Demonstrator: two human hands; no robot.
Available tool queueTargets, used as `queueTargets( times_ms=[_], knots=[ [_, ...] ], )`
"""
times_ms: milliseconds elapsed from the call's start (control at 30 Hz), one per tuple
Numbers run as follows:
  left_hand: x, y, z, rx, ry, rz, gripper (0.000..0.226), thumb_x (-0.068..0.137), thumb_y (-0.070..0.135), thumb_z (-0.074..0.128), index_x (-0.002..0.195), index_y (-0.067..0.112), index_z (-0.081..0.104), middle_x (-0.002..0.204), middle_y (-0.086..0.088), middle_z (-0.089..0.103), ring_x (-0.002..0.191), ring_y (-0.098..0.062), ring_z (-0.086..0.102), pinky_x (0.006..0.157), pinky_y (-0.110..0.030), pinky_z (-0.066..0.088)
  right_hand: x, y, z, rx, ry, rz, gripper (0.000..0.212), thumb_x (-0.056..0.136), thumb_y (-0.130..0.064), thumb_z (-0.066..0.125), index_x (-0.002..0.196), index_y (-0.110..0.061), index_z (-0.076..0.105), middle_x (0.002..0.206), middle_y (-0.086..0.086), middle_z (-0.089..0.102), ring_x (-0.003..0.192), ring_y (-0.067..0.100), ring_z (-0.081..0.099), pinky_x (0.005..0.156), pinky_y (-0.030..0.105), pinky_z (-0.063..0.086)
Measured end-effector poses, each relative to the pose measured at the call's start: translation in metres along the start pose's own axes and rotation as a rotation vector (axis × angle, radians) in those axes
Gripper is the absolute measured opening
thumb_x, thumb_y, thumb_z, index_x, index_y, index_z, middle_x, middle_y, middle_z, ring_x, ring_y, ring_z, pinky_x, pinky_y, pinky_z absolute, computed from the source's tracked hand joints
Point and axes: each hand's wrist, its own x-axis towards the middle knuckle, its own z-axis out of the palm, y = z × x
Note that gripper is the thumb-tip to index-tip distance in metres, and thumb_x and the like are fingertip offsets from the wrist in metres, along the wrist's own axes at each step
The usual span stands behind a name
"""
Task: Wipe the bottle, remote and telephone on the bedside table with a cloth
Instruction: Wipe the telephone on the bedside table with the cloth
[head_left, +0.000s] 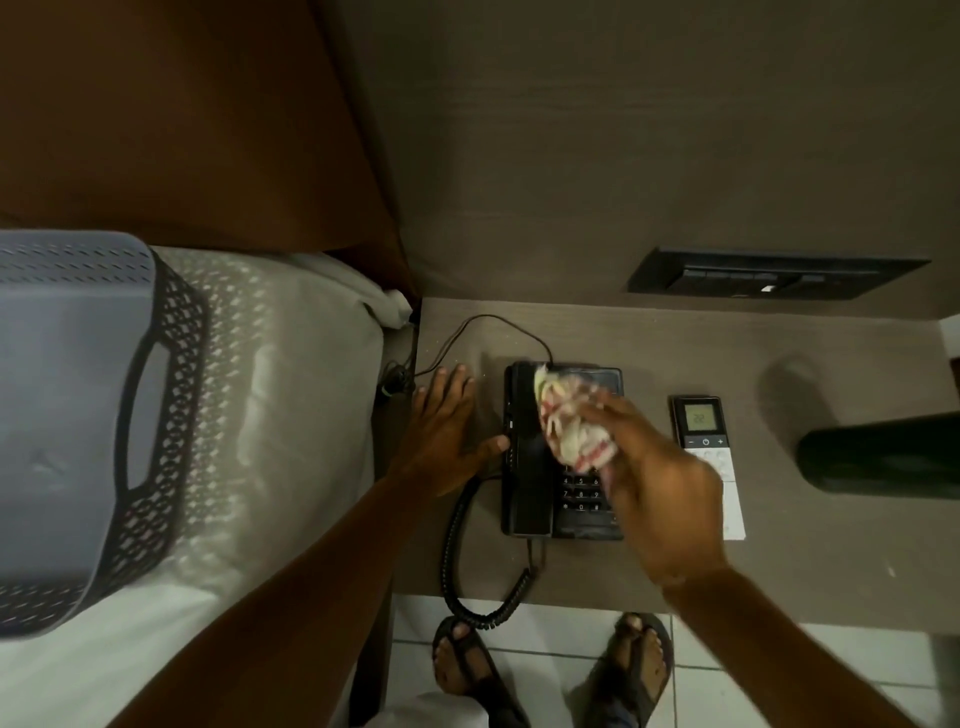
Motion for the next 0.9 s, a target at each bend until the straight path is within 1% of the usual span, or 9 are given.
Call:
queueTargets(
  times_ms=[100,167,267,433,533,600,700,800,900],
  knots=[
    [0.002,-0.002,0.001,0.012,0.010,-0.006,0.104,0.083,0.080,0.034,0.160,0.018,0.002,0.170,-0.006,-0.005,0.153,-0.022,-0.015,0.122,-0.045,-0.009,0.052,0.006,0.014,-0.145,-0.031,-0.066,0.053,0.078,-0.004,0.058,0.126,-0.027,0.057,0.135,-0.001,0.057,0.114,0.017,0.059,0.094,0.033,0.050],
    [0.002,-0.003,0.002,0.025,0.010,0.003,0.106,0.081,0.083,0.032,0.160,0.018,0.002,0.170,-0.006,-0.004,0.154,-0.023,-0.012,0.122,-0.045,-0.008,0.066,0.010,0.035,-0.296,-0.209,-0.144,0.058,0.083,-0.001,0.056,0.135,-0.026,0.050,0.147,0.001,0.044,0.138,0.024,0.035,0.109,0.044,0.035],
    [0.002,-0.005,0.001,0.037,0.020,0.019,0.115,0.074,0.092,0.023,0.159,0.017,0.004,0.170,-0.007,-0.002,0.155,-0.026,-0.009,0.124,-0.049,-0.003,0.051,0.022,0.056,-0.396,-0.380,-0.151,0.070,0.086,-0.003,0.052,0.146,-0.031,0.032,0.158,-0.001,0.022,0.146,0.024,0.010,0.115,0.046,0.021],
    [0.003,-0.009,-0.002,0.039,0.036,0.046,0.124,0.068,0.097,0.016,0.160,0.015,0.006,0.170,-0.009,-0.002,0.155,-0.026,-0.008,0.124,-0.046,-0.004,-0.035,0.030,0.060,-0.320,-0.210,-0.320,0.066,0.075,0.000,0.056,0.136,-0.022,0.049,0.145,0.006,0.046,0.139,0.032,0.027,0.097,0.052,0.045],
    [0.002,-0.009,-0.001,0.029,0.016,0.030,0.116,0.075,0.091,0.026,0.160,0.016,0.001,0.170,-0.007,-0.008,0.155,-0.024,-0.014,0.125,-0.050,-0.004,-0.084,0.031,0.063,-0.312,-0.250,-0.362,0.054,0.080,-0.006,0.046,0.130,-0.023,0.056,0.137,0.006,0.056,0.132,0.033,0.042,0.086,0.049,0.054],
    [0.003,-0.008,-0.001,0.032,0.012,0.024,0.113,0.077,0.088,0.027,0.160,0.017,0.000,0.170,-0.007,-0.008,0.155,-0.024,-0.015,0.125,-0.051,-0.004,-0.104,0.031,0.062,-0.312,-0.321,-0.371,0.051,0.071,-0.006,0.065,0.119,-0.025,0.066,0.127,0.004,0.064,0.123,0.031,0.052,0.080,0.048,0.057],
    [0.003,-0.008,-0.001,0.033,0.015,0.024,0.114,0.076,0.089,0.026,0.160,0.016,0.002,0.170,-0.006,-0.007,0.155,-0.023,-0.014,0.125,-0.049,-0.005,-0.116,0.028,0.048,-0.266,-0.371,-0.381,0.058,0.051,-0.011,0.088,0.104,-0.028,0.073,0.115,-0.001,0.070,0.112,0.025,0.062,0.086,0.046,0.055],
    [0.003,-0.010,-0.001,0.038,0.019,0.027,0.115,0.075,0.091,0.024,0.160,0.017,0.001,0.170,-0.007,-0.007,0.155,-0.024,-0.014,0.125,-0.049,-0.005,-0.094,0.023,0.022,-0.150,-0.215,-0.273,0.047,0.068,-0.003,0.068,0.110,-0.023,0.071,0.117,0.000,0.069,0.108,0.019,0.064,0.091,0.028,0.049],
    [0.004,-0.010,0.000,0.020,0.020,0.030,0.115,0.075,0.091,0.028,0.160,0.017,0.003,0.170,-0.007,-0.005,0.155,-0.024,-0.012,0.125,-0.049,-0.004,-0.037,0.013,-0.004,-0.113,-0.117,-0.147,0.053,0.075,-0.001,0.062,0.123,-0.025,0.059,0.125,0.002,0.064,0.088,0.015,0.069,0.068,0.019,0.051]
  ],
)
